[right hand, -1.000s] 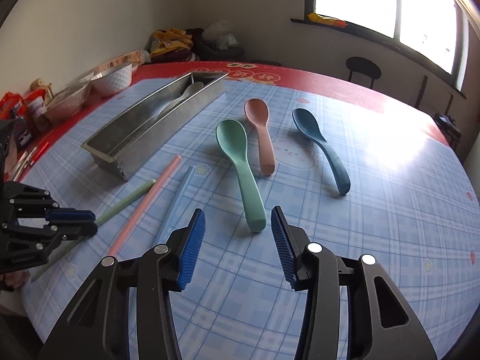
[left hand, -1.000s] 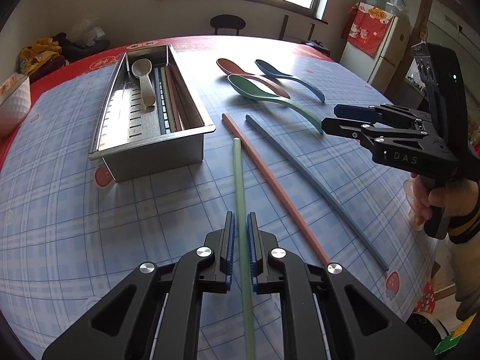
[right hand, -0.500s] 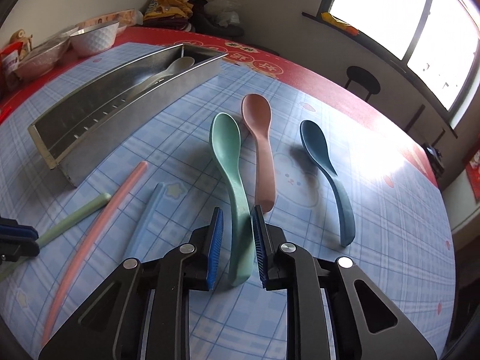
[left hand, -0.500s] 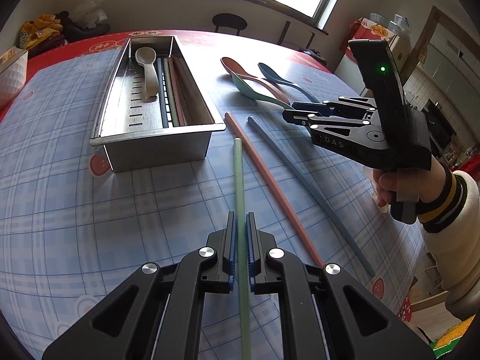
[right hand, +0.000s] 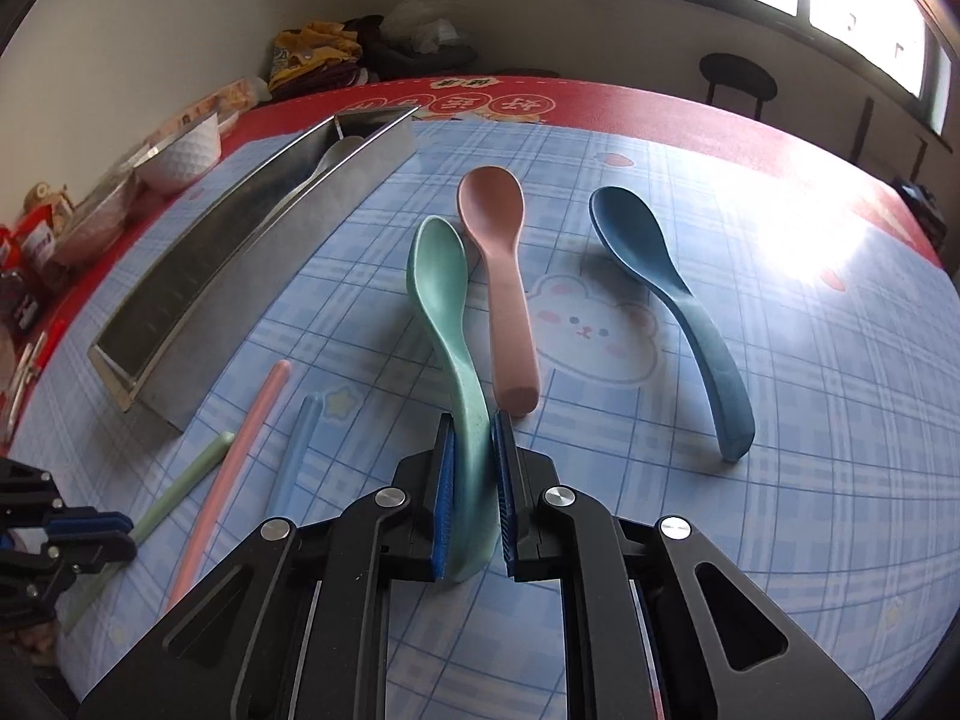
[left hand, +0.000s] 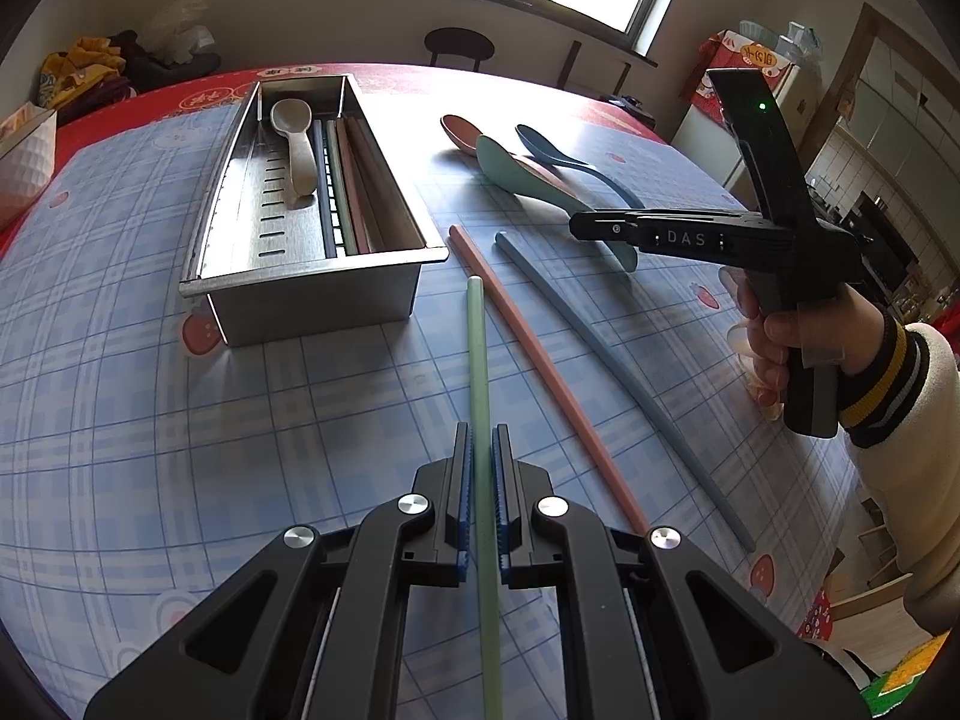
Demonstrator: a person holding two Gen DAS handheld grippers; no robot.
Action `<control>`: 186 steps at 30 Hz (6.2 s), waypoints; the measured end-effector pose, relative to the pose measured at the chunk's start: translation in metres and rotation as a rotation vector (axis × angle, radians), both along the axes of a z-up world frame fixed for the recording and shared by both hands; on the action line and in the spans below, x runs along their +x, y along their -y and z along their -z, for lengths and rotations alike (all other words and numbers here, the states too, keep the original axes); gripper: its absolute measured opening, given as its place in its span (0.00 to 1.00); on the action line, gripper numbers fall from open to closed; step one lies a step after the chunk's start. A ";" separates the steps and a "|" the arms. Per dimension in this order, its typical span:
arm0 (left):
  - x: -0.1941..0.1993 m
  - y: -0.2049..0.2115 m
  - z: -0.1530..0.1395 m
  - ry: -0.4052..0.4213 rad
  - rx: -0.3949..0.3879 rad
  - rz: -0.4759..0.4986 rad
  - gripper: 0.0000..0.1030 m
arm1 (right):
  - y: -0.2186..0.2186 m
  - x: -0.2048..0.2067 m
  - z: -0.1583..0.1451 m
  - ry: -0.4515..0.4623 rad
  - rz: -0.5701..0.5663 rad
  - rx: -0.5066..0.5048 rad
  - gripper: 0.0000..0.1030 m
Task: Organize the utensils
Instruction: 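Lift the mint-green spoon with the right gripper while the left holds the green chopstick, then lower the green chopstick into the steel tray and open the left gripper, then carry the mint-green spoon over the steel tray with the right gripper, then lower the mint-green spoon into the steel tray and open the right gripper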
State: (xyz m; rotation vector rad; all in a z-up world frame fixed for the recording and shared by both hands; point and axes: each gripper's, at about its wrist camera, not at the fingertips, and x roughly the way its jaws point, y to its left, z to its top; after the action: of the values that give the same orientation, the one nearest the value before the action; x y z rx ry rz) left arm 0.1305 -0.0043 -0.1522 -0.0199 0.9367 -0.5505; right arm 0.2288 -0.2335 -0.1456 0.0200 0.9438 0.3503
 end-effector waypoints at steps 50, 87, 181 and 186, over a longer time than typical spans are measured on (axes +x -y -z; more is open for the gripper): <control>0.000 -0.001 -0.060 0.119 -0.034 -0.035 0.06 | 0.046 -0.079 -0.008 0.118 0.082 0.368 0.12; 0.207 0.003 -0.033 -0.079 0.055 -0.304 0.07 | 0.051 -0.069 0.001 0.073 0.091 0.441 0.12; 0.035 -0.124 -0.039 0.297 -0.010 -0.527 0.94 | -0.168 0.106 -0.024 -0.122 0.219 0.033 0.13; 0.035 -0.125 -0.039 0.297 -0.013 -0.530 0.94 | -0.169 0.105 -0.023 -0.148 0.211 0.062 0.14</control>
State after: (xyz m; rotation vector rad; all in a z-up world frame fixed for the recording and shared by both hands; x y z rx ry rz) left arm 0.1658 0.1204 -0.1130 -0.1882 0.6019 -0.0622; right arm 0.3337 -0.0641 -0.1223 0.2035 1.0663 0.1846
